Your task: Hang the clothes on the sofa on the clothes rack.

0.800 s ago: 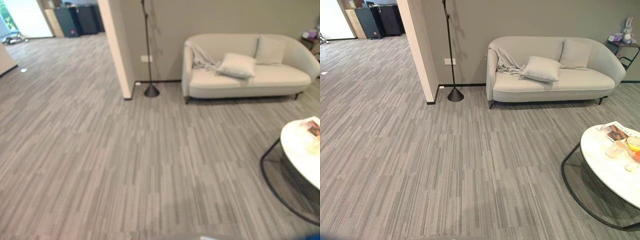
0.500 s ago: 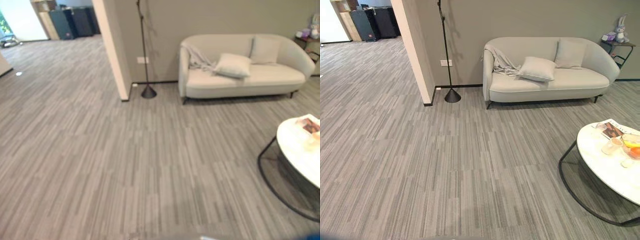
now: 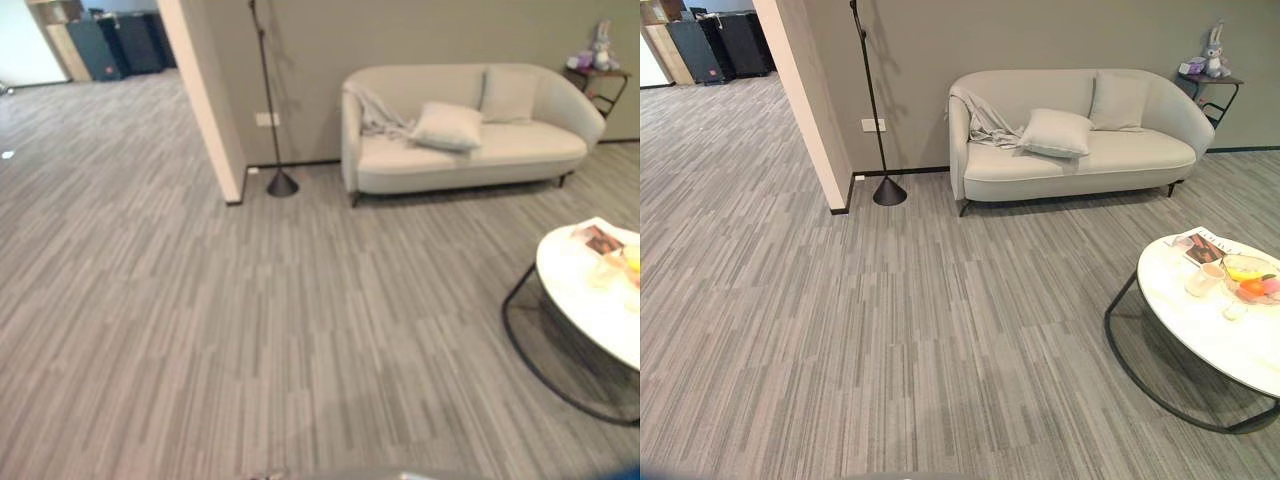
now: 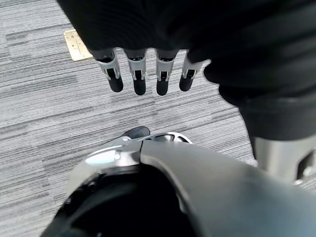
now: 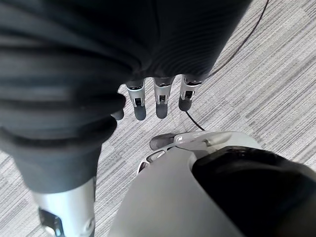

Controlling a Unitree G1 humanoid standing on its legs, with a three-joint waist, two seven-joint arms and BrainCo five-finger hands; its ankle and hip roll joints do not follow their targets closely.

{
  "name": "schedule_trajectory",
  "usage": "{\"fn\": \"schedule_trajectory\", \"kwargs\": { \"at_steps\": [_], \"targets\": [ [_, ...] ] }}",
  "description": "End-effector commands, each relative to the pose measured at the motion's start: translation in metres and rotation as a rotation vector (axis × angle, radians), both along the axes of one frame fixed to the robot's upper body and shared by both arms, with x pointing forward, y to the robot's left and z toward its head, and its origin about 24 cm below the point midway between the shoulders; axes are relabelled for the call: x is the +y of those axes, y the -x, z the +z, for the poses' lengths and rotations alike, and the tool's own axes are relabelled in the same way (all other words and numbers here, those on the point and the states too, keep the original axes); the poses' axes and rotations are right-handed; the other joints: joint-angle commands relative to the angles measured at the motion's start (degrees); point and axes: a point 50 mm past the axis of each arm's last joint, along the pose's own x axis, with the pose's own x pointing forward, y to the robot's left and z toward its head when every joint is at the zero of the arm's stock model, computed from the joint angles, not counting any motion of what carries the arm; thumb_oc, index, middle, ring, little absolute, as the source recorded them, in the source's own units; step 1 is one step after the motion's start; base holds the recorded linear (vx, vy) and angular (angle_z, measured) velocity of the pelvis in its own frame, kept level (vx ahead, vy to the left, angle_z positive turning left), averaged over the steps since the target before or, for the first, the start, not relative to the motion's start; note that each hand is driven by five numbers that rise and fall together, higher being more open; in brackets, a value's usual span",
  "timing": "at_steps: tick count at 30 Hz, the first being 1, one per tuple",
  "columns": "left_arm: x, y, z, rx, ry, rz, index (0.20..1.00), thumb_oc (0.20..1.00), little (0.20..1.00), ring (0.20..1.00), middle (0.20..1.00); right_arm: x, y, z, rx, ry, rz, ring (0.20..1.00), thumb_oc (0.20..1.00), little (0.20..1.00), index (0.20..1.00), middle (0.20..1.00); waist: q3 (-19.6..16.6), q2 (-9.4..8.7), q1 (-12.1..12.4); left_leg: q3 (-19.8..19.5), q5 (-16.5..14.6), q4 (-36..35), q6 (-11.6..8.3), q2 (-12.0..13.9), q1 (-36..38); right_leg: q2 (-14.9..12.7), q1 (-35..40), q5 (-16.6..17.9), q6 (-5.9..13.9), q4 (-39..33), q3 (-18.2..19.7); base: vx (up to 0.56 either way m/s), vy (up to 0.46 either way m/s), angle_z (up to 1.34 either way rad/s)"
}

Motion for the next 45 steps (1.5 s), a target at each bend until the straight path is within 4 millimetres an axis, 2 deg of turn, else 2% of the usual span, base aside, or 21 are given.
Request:
{"fn": "schedule_trajectory", "kwargs": {
  "at_steps": [1,25,28,29,30,32,34,35,36,37,38,39,40,41,43,44,45],
  "targets": [
    [-0.031,-0.009,-0.004,0.028,0.057,-0.093,1.000,1.000,1.000,1.000,1.000,0.011,-0.024,0.000,-0.025,-0.029,0.052,1.000,1.000,1.000,1.000,1.000,0.59,0.89,-0.38,0.20,1.55,-0.19,-3.36,3.15,0.75,-1.90,-1.27,-0.05,3.44,0.40,-2.60,0.00,0.000,0.00],
    [-0.023,-0.013,-0.003,0.026,0.023,-0.105,1.000,1.000,1.000,1.000,1.000,0.012,-0.025,0.000,-0.038,-0.046,-0.002,1.000,1.000,1.000,1.000,1.000,1.62,0.48,-1.02,-0.32,0.62,0.93,-3.39,3.14,0.13,-1.36,-1.46,-0.60,3.05,0.55,-2.27,0.01,-0.012,0.00],
    [-0.019,-0.016,-0.002,0.019,0.014,-0.090,1.000,1.000,1.000,1.000,1.000,0.012,-0.028,0.001,-0.047,-0.050,-0.036,1.000,1.000,1.000,1.000,1.000,3.52,0.02,-1.36,-0.40,-0.67,10.18,-4.26,4.72,-3.89,-0.83,-1.73,-1.82,1.73,1.17,-0.81,0.01,-0.138,0.00],
    [-0.016,-0.015,-0.002,0.023,0.007,-0.079,1.000,1.000,1.000,1.000,1.000,0.011,-0.027,0.001,-0.048,-0.053,-0.055,1.000,1.000,1.000,1.000,1.000,4.62,-0.24,-1.28,-1.03,1.14,17.67,-5.16,6.47,-7.52,-0.13,-1.37,-2.42,0.58,1.23,-0.18,0.11,-0.290,-0.19],
    [-0.012,-0.007,-0.002,0.051,-0.004,-0.057,1.000,1.000,1.000,1.000,1.000,0.007,-0.026,0.001,-0.046,-0.043,-0.088,1.000,1.000,1.000,1.000,1.000,6.78,-0.93,-0.55,-4.64,9.78,33.13,-6.05,9.25,-15.19,1.32,-0.20,-3.44,-1.70,1.10,0.53,0.10,-0.248,-0.44],
    [-0.010,-0.005,-0.002,0.063,-0.009,-0.049,1.000,1.000,1.000,1.000,1.000,0.003,-0.023,0.002,-0.035,-0.033,-0.101,1.000,1.000,1.000,1.000,1.000,7.23,-1.01,-0.52,-5.98,10.58,35.30,-5.78,9.26,-18.37,1.68,-0.02,-3.74,-2.08,1.14,0.64,0.16,-0.106,-0.44],
    [-0.010,0.003,-0.002,0.092,-0.002,-0.029,1.000,1.000,1.000,1.000,1.000,-0.002,-0.020,0.002,-0.024,-0.021,-0.117,1.000,1.000,1.000,1.000,1.000,7.18,-1.38,0.14,-6.19,8.56,32.76,-4.35,7.76,-22.20,1.69,0.80,-4.64,-1.74,0.89,2.22,0.28,0.048,-0.39],
    [-0.011,0.009,-0.003,0.113,0.004,-0.022,1.000,1.000,1.000,1.000,1.000,-0.002,-0.016,0.002,-0.012,-0.021,-0.114,1.000,1.000,1.000,1.000,1.000,7.01,-1.36,0.68,-6.38,7.56,28.58,-3.67,7.02,-23.51,1.75,1.16,-5.36,-1.34,0.84,3.24,0.21,0.078,-0.39],
    [-0.011,0.009,-0.003,0.113,0.004,-0.022,1.000,1.000,1.000,1.000,1.000,-0.002,-0.016,0.002,-0.012,-0.021,-0.114,1.000,1.000,1.000,1.000,1.000,7.01,-1.41,0.75,-6.26,7.56,28.47,-3.64,6.97,-23.39,1.67,1.18,-5.37,-1.31,0.85,3.31,0.40,0.138,-0.51],
    [-0.013,0.016,-0.003,0.138,0.011,-0.031,1.000,1.000,1.000,1.000,1.000,-0.002,-0.012,0.002,0.002,-0.023,-0.109,1.000,1.000,1.000,1.000,1.000,6.71,-0.97,1.89,-7.12,8.51,17.90,-3.38,5.85,-24.66,2.26,2.45,-7.00,-0.52,0.74,4.52,0.44,0.140,-0.50],
    [-0.014,0.016,-0.003,0.141,0.012,-0.038,1.000,1.000,1.000,1.000,1.000,-0.001,-0.010,0.002,0.009,-0.023,-0.097,1.000,1.000,1.000,1.000,1.000,6.54,-0.38,2.66,-8.11,10.82,11.00,-4.01,5.64,-25.34,3.07,3.48,-8.04,-0.22,0.69,5.02,0.79,0.225,-0.63],
    [-0.015,0.013,-0.004,0.131,0.013,-0.048,1.000,1.000,1.000,1.000,1.000,0.000,-0.010,0.001,0.016,-0.017,-0.038,1.000,1.000,1.000,1.000,1.000,6.89,-0.36,4.28,-8.89,12.86,1.12,-4.44,5.54,-27.50,3.94,5.75,-10.75,-0.03,1.33,6.28,0.53,0.136,-0.35],
    [-0.015,0.013,-0.004,0.131,0.013,-0.048,1.000,1.000,1.000,1.000,1.000,0.000,-0.010,0.001,0.016,-0.017,-0.038,1.000,1.000,1.000,1.000,1.000,6.92,-0.42,4.31,-8.81,12.94,0.93,-4.43,5.48,-27.34,3.87,5.79,-10.79,-0.01,1.37,6.30,0.57,0.142,-0.08],
    [-0.015,0.010,-0.003,0.121,0.009,-0.054,1.000,1.000,1.000,1.000,1.000,0.002,-0.014,0.001,0.015,-0.012,0.027,1.000,1.000,1.000,1.000,1.000,6.97,-0.73,5.18,-8.46,13.21,-1.98,-4.69,5.96,-29.66,4.49,7.14,-12.48,-0.09,1.68,7.31,0.42,0.102,-0.05],
    [-0.012,0.008,-0.003,0.108,-0.005,-0.043,1.000,1.000,1.000,1.000,1.000,0.006,-0.023,0.001,0.005,-0.008,0.158,1.000,1.000,1.000,1.000,1.000,6.82,-1.55,6.53,-7.65,12.86,-2.88,-4.81,7.04,-33.03,4.92,9.62,-15.51,-0.22,2.64,9.32,0.71,0.220,-0.56],
    [-0.009,0.008,-0.002,0.104,-0.016,-0.027,1.000,1.000,1.000,1.000,1.000,0.010,-0.029,0.001,-0.004,-0.008,0.236,1.000,1.000,1.000,1.000,1.000,6.50,-2.25,7.92,-6.86,13.48,-2.67,-4.60,8.13,-33.84,4.85,10.77,-17.27,-0.24,3.59,10.85,1.10,0.401,-1.03],
    [0.001,0.020,-0.001,0.127,-0.029,0.016,1.000,1.000,1.000,1.000,1.000,0.017,-0.030,0.000,-0.001,-0.025,0.378,1.000,1.000,1.000,1.000,1.000,5.17,-3.14,10.24,-5.95,16.08,-1.61,-3.30,9.20,-32.35,4.93,12.35,-19.84,0.06,6.62,12.84,0.83,0.298,-1.25]
  ]
}}
